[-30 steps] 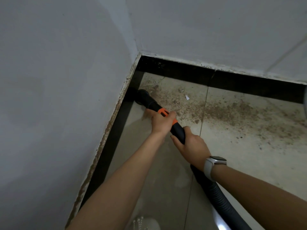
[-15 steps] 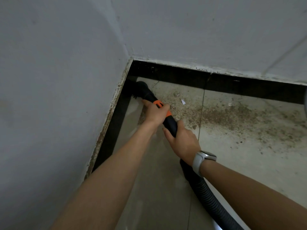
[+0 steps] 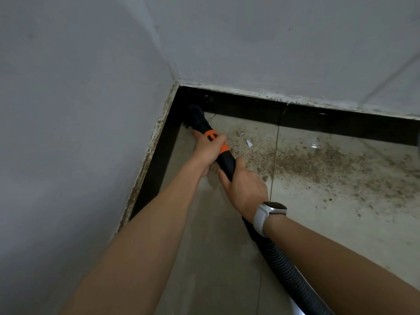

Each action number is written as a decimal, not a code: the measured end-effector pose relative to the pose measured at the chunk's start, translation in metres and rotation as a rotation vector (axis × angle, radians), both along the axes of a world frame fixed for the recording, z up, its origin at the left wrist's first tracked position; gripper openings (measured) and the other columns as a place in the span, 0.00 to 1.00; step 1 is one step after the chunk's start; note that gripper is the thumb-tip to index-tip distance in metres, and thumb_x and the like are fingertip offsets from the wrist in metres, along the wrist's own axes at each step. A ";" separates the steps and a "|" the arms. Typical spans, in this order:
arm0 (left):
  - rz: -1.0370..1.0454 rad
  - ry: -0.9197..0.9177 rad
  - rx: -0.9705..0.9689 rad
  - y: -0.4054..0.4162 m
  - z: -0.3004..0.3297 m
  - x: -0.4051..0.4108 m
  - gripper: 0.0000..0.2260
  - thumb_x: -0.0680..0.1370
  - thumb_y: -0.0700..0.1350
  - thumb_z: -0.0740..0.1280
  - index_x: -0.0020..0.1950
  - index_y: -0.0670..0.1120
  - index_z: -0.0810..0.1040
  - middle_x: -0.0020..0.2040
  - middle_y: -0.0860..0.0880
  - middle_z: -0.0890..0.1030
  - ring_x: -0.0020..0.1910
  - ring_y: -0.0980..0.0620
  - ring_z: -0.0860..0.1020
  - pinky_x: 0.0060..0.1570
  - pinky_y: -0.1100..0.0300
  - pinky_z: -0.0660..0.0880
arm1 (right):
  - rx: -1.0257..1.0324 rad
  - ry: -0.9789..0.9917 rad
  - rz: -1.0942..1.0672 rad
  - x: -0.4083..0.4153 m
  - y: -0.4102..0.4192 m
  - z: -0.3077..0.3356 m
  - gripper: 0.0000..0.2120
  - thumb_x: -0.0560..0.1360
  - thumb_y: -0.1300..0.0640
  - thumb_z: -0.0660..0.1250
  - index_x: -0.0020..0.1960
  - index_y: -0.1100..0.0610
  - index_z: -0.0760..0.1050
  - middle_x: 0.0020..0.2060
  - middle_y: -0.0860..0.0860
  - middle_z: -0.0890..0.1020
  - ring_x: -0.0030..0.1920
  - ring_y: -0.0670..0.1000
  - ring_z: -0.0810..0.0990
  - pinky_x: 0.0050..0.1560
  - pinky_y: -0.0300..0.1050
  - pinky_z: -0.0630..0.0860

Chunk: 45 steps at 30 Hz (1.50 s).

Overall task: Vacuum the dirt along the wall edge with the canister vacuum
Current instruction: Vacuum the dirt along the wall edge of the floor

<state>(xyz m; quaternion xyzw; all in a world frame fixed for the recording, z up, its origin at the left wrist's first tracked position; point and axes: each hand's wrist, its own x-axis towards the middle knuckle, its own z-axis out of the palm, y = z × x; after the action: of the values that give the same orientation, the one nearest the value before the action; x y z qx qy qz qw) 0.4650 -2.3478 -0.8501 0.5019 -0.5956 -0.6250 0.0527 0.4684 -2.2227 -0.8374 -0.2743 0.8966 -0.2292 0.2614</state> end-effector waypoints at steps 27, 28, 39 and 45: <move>-0.160 0.099 0.247 0.106 0.003 -0.036 0.27 0.77 0.42 0.64 0.72 0.47 0.56 0.47 0.46 0.73 0.45 0.48 0.75 0.41 0.55 0.75 | 0.143 0.139 -0.069 -0.024 0.109 0.011 0.15 0.79 0.42 0.56 0.48 0.52 0.56 0.37 0.50 0.75 0.35 0.56 0.76 0.27 0.45 0.59; -0.174 0.096 0.251 0.111 0.004 -0.038 0.28 0.77 0.42 0.64 0.73 0.47 0.54 0.47 0.46 0.73 0.46 0.48 0.75 0.42 0.54 0.76 | 0.146 0.142 -0.083 -0.025 0.114 0.011 0.15 0.79 0.42 0.56 0.47 0.52 0.56 0.37 0.51 0.76 0.37 0.57 0.78 0.29 0.45 0.61; -0.246 0.112 0.211 0.142 0.008 -0.044 0.28 0.78 0.42 0.64 0.74 0.45 0.54 0.55 0.43 0.73 0.54 0.45 0.74 0.58 0.46 0.74 | 0.128 0.144 -0.137 -0.026 0.142 0.003 0.15 0.78 0.42 0.57 0.48 0.52 0.57 0.30 0.45 0.67 0.27 0.50 0.68 0.25 0.41 0.57; -0.058 0.121 0.088 0.094 0.014 -0.027 0.32 0.77 0.41 0.63 0.76 0.44 0.49 0.48 0.46 0.74 0.45 0.49 0.76 0.45 0.56 0.75 | -0.028 0.004 -0.015 -0.029 0.094 0.007 0.15 0.78 0.43 0.59 0.50 0.55 0.62 0.34 0.50 0.72 0.35 0.57 0.76 0.31 0.48 0.68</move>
<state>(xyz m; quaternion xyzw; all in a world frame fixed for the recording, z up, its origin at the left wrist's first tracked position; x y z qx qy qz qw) 0.4384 -2.2540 -0.8364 0.4478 -0.5776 -0.6808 0.0484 0.4393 -2.1285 -0.8307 -0.2717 0.8960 -0.2429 0.2539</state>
